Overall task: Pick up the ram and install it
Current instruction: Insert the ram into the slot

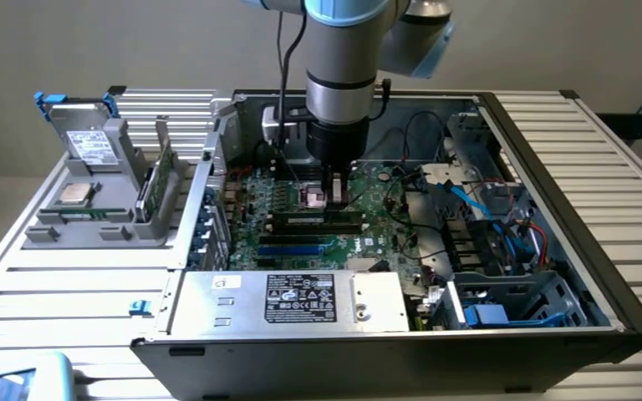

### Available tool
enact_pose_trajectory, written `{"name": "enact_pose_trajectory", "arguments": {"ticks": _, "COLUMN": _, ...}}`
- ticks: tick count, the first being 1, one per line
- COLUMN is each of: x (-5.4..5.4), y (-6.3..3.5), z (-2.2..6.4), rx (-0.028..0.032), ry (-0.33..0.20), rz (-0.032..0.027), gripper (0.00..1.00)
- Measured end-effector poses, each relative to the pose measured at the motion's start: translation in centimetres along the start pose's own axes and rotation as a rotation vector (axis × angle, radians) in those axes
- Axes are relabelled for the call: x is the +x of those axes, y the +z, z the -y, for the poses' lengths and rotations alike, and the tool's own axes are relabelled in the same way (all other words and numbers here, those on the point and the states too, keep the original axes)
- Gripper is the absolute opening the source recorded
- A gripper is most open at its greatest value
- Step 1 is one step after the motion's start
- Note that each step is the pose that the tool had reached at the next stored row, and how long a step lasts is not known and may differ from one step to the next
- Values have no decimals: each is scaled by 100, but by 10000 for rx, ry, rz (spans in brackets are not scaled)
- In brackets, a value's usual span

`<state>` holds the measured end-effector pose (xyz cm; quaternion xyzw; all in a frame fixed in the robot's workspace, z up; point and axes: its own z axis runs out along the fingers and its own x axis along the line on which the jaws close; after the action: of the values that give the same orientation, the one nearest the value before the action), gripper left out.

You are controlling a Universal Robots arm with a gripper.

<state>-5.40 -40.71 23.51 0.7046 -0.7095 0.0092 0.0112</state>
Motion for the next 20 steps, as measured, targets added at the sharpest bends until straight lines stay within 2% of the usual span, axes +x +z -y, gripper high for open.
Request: {"name": "enact_pose_trajectory", "arguments": {"ticks": 20, "x": 0, "y": 27, "z": -14, "rx": 6, "ry": 1, "rz": 2, "gripper": 13}}
